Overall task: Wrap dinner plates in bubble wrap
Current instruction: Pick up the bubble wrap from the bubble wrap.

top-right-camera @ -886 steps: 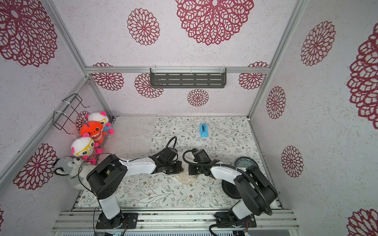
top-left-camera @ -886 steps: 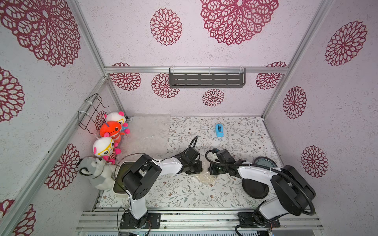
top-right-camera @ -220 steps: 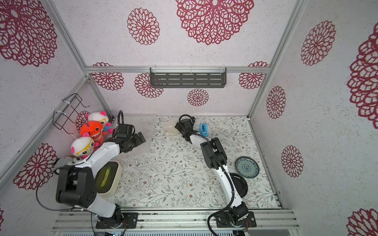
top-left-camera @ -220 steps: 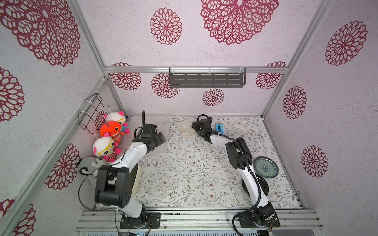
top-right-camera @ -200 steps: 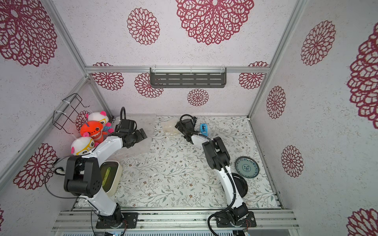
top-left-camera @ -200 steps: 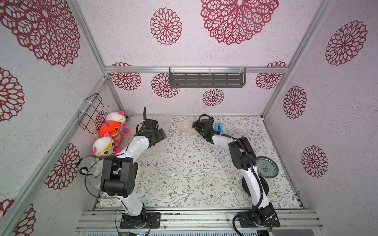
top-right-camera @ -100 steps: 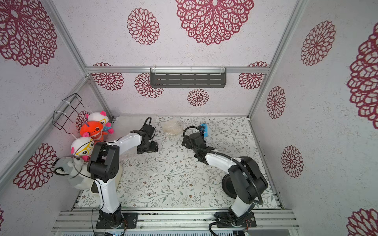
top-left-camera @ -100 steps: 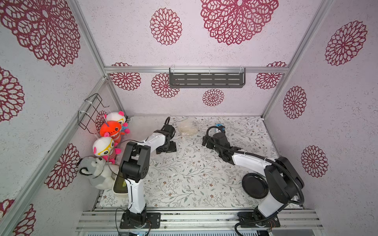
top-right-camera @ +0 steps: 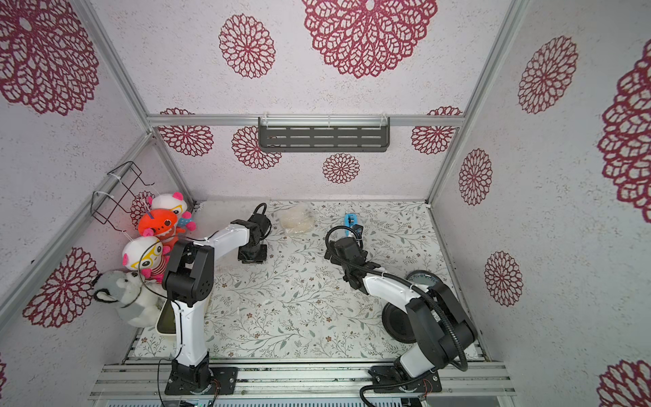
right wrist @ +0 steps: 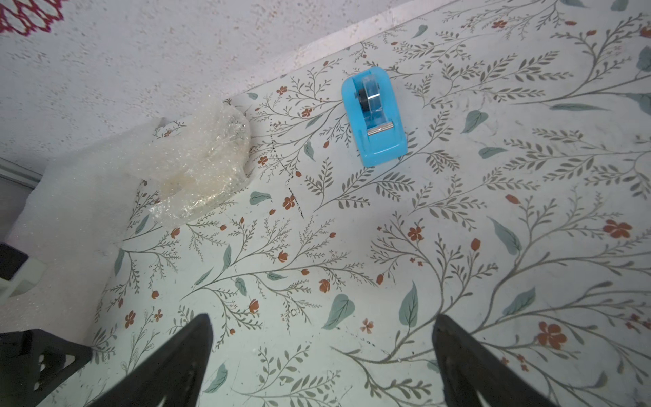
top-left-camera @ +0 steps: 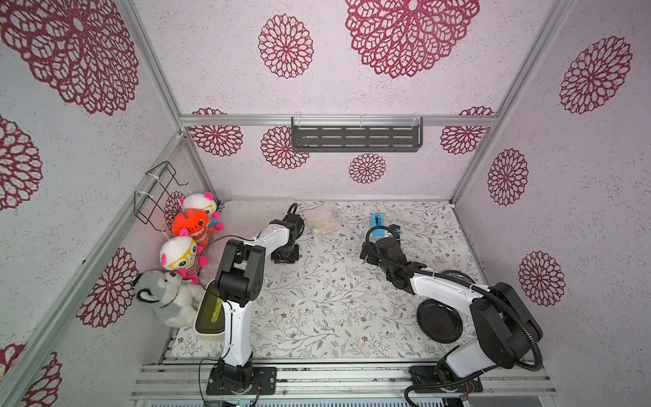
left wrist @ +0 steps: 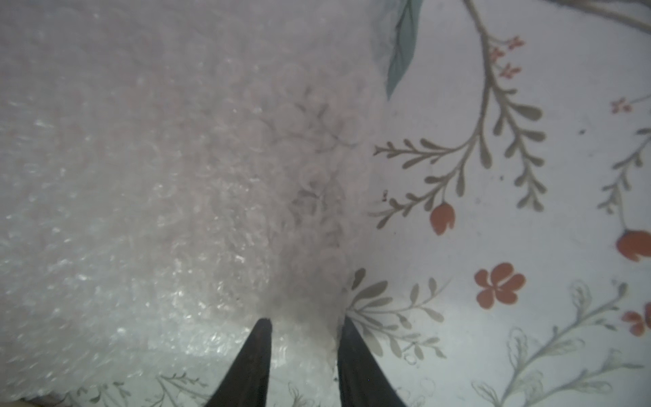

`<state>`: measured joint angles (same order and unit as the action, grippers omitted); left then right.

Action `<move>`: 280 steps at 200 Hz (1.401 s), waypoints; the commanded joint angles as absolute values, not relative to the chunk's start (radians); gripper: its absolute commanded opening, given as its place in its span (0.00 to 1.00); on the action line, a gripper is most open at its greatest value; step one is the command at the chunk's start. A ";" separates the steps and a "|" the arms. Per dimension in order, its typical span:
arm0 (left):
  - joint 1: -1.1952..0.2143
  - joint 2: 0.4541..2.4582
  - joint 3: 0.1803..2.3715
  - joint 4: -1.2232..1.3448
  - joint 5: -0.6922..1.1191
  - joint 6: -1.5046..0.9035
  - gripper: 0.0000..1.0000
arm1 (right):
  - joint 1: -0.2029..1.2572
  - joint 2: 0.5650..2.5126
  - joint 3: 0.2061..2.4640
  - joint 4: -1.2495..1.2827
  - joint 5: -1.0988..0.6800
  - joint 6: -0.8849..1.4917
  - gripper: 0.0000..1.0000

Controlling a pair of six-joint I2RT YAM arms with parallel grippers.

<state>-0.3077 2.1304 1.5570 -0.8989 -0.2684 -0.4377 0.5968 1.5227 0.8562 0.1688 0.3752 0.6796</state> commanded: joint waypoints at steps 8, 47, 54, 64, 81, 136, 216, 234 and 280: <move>-0.316 2.084 1.588 -0.926 -0.298 -0.418 0.28 | 0.595 1.487 0.858 0.182 0.416 0.659 0.98; -0.317 2.066 1.592 -0.926 -0.310 -0.409 0.13 | 0.595 1.482 0.851 0.186 0.417 0.666 0.98; -0.317 2.068 1.592 -0.929 -0.319 -0.409 0.12 | 0.595 1.481 0.850 0.186 0.419 0.666 0.99; -0.317 2.065 1.592 -0.932 -0.331 -0.406 0.07 | 0.595 1.479 0.850 0.186 0.420 0.666 0.98; -0.317 2.034 1.577 -0.923 -0.347 -0.408 0.00 | 0.594 1.473 0.850 0.181 0.422 0.664 0.99; -0.311 1.813 1.520 -0.873 -0.275 -0.396 0.00 | 0.583 1.420 0.828 0.172 0.445 0.638 0.99; -0.346 1.738 1.462 -0.887 -0.051 -0.408 0.00 | 0.558 1.345 0.789 0.150 0.443 0.606 0.99; -0.417 1.642 1.434 -0.906 -0.027 -0.430 0.00 | 0.556 1.308 0.764 0.139 0.413 0.560 0.98; -0.656 1.609 1.289 -0.814 0.186 -0.597 0.00 | 0.512 1.124 0.653 0.047 0.333 0.550 0.99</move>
